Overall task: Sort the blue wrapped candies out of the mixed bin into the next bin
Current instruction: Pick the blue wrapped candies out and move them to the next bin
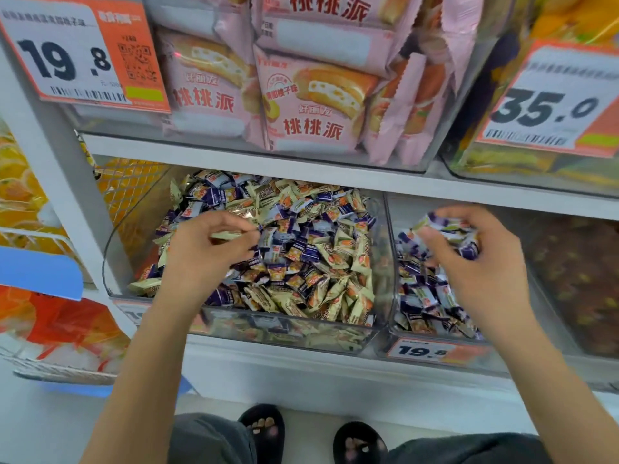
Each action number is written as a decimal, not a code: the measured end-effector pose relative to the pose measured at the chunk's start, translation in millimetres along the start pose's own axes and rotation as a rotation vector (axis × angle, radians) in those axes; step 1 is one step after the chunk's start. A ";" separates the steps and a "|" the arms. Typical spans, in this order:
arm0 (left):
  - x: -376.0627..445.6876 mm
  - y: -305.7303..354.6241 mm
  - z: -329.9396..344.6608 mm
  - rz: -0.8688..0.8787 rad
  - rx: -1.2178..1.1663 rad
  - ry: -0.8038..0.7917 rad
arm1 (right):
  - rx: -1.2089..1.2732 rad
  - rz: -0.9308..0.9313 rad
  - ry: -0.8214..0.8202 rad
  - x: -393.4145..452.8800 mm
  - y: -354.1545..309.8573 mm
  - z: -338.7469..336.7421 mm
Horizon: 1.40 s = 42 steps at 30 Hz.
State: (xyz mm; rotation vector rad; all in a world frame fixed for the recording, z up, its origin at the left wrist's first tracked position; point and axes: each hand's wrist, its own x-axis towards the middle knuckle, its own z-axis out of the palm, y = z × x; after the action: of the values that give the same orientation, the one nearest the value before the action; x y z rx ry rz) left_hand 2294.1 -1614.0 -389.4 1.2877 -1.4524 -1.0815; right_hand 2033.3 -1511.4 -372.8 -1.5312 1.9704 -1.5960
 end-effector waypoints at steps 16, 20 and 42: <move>6.9 -19.8 -8.6 0.302 0.602 0.068 | -0.641 0.028 -0.214 10.2 33.7 11.2; 11.2 -23.8 -14.2 0.330 0.629 0.055 | -0.606 0.171 -0.233 -3.8 38.8 5.3; 9.9 -26.0 -32.3 0.372 0.644 0.119 | -0.364 -0.363 -0.881 2.8 -15.3 180.3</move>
State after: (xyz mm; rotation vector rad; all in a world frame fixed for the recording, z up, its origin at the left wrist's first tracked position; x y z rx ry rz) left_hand 2330.6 -1627.6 -406.7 1.3940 -1.9321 -0.2843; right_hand 2162.0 -1623.5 -432.9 -2.2847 1.5435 -0.4285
